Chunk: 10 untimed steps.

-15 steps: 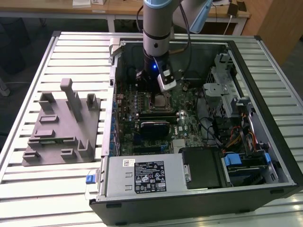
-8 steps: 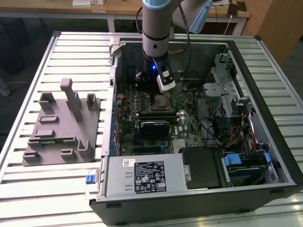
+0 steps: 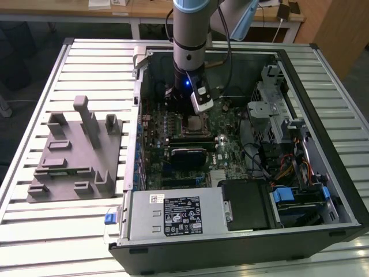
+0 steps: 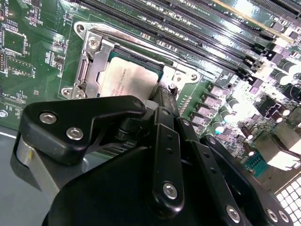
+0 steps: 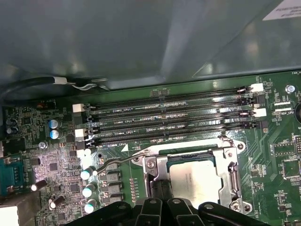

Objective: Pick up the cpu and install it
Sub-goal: 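Close the cpu cover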

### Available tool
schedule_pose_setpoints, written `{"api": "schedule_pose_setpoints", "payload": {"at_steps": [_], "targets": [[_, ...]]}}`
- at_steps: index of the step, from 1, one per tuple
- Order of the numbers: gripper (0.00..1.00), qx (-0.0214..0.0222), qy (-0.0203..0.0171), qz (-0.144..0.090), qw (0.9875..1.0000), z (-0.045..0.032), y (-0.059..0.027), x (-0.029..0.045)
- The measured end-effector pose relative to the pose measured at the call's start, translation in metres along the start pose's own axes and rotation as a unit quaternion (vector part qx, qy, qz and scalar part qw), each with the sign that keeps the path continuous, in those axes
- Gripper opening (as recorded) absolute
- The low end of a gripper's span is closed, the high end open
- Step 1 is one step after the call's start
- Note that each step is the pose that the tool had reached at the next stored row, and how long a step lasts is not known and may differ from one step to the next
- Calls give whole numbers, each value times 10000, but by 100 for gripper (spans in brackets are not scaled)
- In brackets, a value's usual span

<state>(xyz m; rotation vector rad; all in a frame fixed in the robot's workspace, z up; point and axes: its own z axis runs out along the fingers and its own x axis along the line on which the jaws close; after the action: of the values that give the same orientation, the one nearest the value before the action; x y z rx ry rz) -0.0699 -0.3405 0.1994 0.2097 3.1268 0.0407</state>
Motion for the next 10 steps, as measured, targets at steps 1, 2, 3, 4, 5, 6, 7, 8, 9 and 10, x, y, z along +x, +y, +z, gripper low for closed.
{"api": "schedule_pose_setpoints", "payload": {"at_steps": [1,2,3,4,5,6,7,8,9,10], "targets": [[11,-1,0,0,10000,2,0,1],[11,-1,-1,0,10000,4,0,2],[11,-1,-1,0,10000,6,0,2],[11,0,0,0,10000,7,0,2],[11,1,0,0,10000,7,0,2],[11,1,0,0,10000,7,-1,2],[11,0,0,0,10000,8,-1,2],[11,0,0,0,10000,9,-1,2],[11,0,0,0,10000,11,-1,3],[11,0,0,0,10000,12,-1,2]]}}
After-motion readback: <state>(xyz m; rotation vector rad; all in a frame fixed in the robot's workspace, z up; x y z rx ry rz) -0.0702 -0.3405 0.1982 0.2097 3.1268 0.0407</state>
